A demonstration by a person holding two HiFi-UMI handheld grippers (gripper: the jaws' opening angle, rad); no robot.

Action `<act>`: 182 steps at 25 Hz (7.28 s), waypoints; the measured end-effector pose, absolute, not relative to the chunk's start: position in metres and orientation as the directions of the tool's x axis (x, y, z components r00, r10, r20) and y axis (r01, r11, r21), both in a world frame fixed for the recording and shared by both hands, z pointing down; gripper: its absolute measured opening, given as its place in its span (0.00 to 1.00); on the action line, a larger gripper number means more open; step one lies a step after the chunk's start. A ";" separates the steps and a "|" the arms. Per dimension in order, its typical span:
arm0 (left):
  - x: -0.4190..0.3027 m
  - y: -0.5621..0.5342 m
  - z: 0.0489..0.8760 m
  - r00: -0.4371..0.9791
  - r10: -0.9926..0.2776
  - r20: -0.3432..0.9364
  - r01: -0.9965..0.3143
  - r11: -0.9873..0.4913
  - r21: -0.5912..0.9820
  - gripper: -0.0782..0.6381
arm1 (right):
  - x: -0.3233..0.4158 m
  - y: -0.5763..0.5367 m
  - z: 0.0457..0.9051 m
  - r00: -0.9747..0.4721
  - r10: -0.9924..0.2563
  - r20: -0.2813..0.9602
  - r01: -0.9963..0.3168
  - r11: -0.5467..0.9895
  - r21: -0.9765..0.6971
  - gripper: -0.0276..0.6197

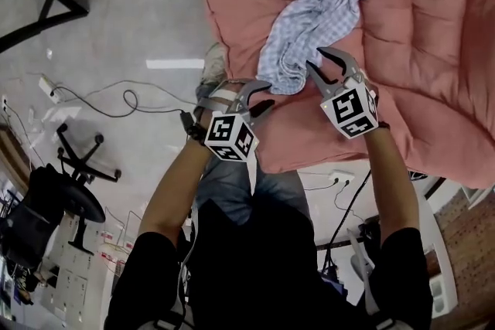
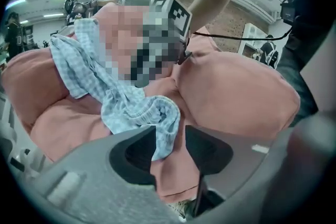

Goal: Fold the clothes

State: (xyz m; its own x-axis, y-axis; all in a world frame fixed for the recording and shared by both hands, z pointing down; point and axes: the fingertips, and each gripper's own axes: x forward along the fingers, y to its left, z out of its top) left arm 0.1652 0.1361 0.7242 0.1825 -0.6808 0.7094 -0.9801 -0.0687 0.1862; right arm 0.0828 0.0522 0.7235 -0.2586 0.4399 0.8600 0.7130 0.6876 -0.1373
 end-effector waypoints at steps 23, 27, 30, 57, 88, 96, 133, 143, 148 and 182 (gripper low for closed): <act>0.158 0.176 0.730 0.199 -0.600 0.775 -0.974 -0.033 0.224 0.17 | 0.080 0.093 0.760 -0.101 0.452 0.886 0.877 0.460 -0.135 0.26; 0.151 0.192 0.734 0.185 -0.601 0.777 -0.971 0.011 0.240 0.17 | 0.069 0.105 0.771 -0.064 0.453 0.889 0.860 0.477 -0.181 0.26; 0.151 0.194 0.737 0.182 -0.609 0.772 -0.966 0.035 0.256 0.17 | 0.072 0.112 0.784 -0.003 0.441 0.897 0.846 0.479 -0.233 0.28; 0.150 0.206 0.737 0.160 -0.608 0.778 -0.960 0.090 0.267 0.17 | 0.072 0.128 0.800 0.062 0.481 0.875 0.610 0.675 -0.415 0.33; 0.103 0.208 0.572 0.038 -0.573 0.819 -0.997 0.038 0.073 0.17 | 0.120 0.036 0.579 -0.361 0.228 0.904 0.536 0.844 0.001 0.12; 0.071 0.188 0.470 -0.019 -0.608 0.794 -0.997 -0.048 -0.061 0.17 | 0.136 0.014 0.488 -0.493 0.139 0.859 0.456 0.882 0.119 0.12; 0.286 0.138 0.347 0.225 -0.566 0.793 -0.967 -0.229 0.111 0.17 | 0.302 -0.049 0.349 -0.615 0.110 0.781 0.574 0.741 0.348 0.12; 0.354 0.154 0.369 0.148 -0.546 0.825 -0.989 -0.085 0.121 0.17 | 0.362 -0.035 0.377 -0.526 0.228 0.820 0.717 0.637 0.282 0.12; 0.379 0.161 0.389 0.164 -0.538 0.827 -0.986 -0.073 0.148 0.17 | 0.385 -0.030 0.396 -0.478 0.232 0.847 0.759 0.594 0.265 0.12; 0.475 0.144 0.490 0.303 -0.442 0.845 -0.952 -0.178 0.248 0.19 | 0.505 -0.078 0.503 -0.319 0.138 0.938 0.659 0.743 0.115 0.13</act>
State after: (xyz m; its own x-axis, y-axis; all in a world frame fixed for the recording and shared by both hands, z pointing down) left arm 0.4747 0.1443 0.4897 0.3028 -0.4417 0.8445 -0.9522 -0.1784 0.2481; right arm 0.5049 -0.0777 0.5033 -0.3194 0.1380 0.9375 0.6591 0.7432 0.1152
